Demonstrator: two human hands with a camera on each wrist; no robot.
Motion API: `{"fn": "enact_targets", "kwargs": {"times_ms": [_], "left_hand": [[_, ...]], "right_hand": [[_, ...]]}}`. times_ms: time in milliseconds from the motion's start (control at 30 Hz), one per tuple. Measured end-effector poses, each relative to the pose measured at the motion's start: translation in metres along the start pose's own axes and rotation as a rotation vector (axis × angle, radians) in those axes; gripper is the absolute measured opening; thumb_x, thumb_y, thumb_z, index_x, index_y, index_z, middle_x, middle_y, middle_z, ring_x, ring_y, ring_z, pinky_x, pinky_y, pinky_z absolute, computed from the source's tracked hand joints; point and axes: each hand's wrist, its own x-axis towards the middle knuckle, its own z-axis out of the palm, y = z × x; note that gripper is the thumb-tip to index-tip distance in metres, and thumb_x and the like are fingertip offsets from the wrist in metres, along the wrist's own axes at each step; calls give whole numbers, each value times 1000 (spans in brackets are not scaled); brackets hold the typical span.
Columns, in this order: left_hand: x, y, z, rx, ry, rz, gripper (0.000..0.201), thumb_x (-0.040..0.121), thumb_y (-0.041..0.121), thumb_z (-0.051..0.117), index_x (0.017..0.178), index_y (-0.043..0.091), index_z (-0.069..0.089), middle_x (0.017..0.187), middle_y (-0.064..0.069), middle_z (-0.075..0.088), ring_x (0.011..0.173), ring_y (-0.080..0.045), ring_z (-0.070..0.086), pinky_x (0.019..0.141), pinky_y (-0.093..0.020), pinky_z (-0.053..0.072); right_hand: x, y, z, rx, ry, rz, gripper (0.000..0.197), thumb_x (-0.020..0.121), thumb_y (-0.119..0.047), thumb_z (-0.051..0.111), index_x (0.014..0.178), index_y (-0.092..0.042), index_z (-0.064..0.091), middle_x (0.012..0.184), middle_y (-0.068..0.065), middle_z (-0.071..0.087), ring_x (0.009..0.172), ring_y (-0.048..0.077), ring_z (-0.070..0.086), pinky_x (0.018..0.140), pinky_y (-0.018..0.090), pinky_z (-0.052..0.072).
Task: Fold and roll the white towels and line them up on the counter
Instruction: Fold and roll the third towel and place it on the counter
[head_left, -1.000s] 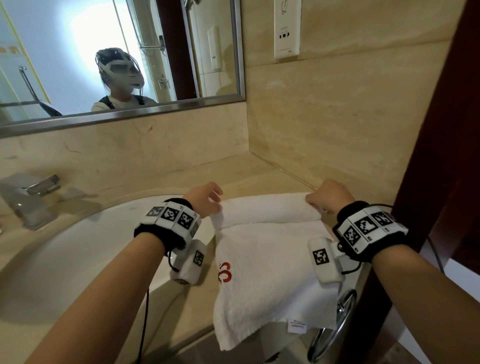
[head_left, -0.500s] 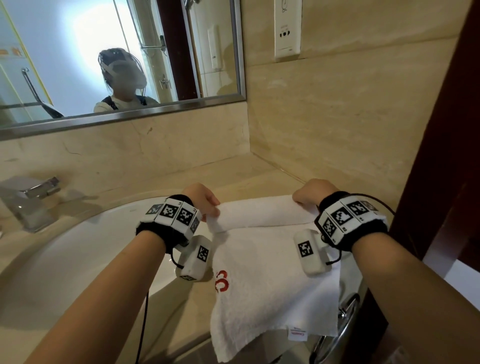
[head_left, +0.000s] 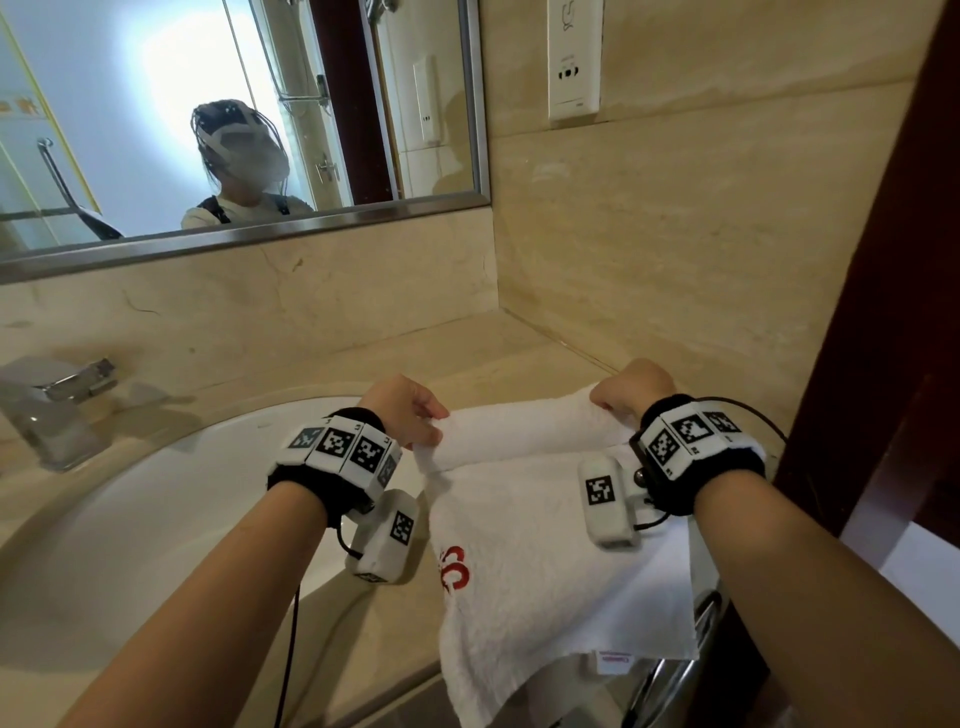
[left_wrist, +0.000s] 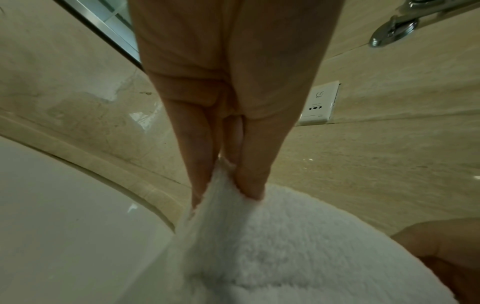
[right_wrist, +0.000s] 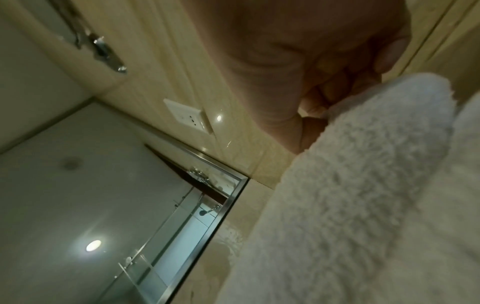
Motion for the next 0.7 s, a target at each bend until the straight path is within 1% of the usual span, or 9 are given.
{"fn": "enact_targets", "kwargs": {"times_ms": [133,267,367,433,500,533,600,667,700], "left_hand": [[2,2,1,28,13,13,25,79,5,68,103,7,70,107,-9,69,88,-17,62,60,-16,53],[1,3,2,33,19,12,24,80,5,67,103,7,69,109,-8,69,86,-16,60,52,-8,49],[-1,3,2,54,22,19,26,82,6,65,107,7,67,114,-8,66,90,-15,59,70,-18,50],[-2,6,0,59,-16,14,29,84,5,62,113,6,62,120,-9,63,96,-19,59,73,-25,52],[-4,7,-1,128,-77,10,37,86,9,60,122,8,56,128,-8,56,107,-24,57,75,-28,50],[-6,8,-1,155,-105,13,41,87,12,60,127,9,51,131,-8,53,106,-24,56,72,-26,48],[-9,8,2,175,-160,8,52,87,18,62,134,13,41,133,-7,48,101,-21,51,67,-25,47],[-12,5,4,219,-204,11,70,82,24,68,140,16,30,140,-8,40,117,-24,47,90,-33,47],[-15,1,6,265,-216,-4,82,79,28,72,143,18,22,144,-10,33,126,-27,40,103,-38,40]], "right_hand": [[12,5,2,45,-111,51,28,80,-5,53,55,-6,40,58,9,42,66,23,47,58,28,36],[20,17,3,16,-103,34,28,83,-5,53,57,-1,45,59,11,47,59,24,48,53,26,37],[17,15,-3,-105,-8,-72,30,82,-6,54,55,-3,42,61,10,47,63,25,49,55,28,37],[12,7,-15,-187,15,-137,28,83,-6,53,57,-4,43,62,9,48,61,25,49,53,26,37],[4,-4,-24,-212,24,-254,14,86,-10,52,76,-1,53,80,10,56,74,27,55,60,28,41],[1,-9,-25,-189,23,-325,14,87,-13,53,95,-2,56,97,11,59,91,29,58,72,30,44],[-10,-20,-21,-160,-74,-469,38,87,-18,56,124,-10,52,126,8,54,116,26,52,92,32,41],[-24,-29,-9,-184,-266,-602,50,87,-21,58,135,-17,43,138,3,47,126,21,45,99,30,36],[-30,-33,-2,-238,-338,-640,55,88,-22,58,139,-18,39,141,1,44,128,21,43,100,28,34]]}}
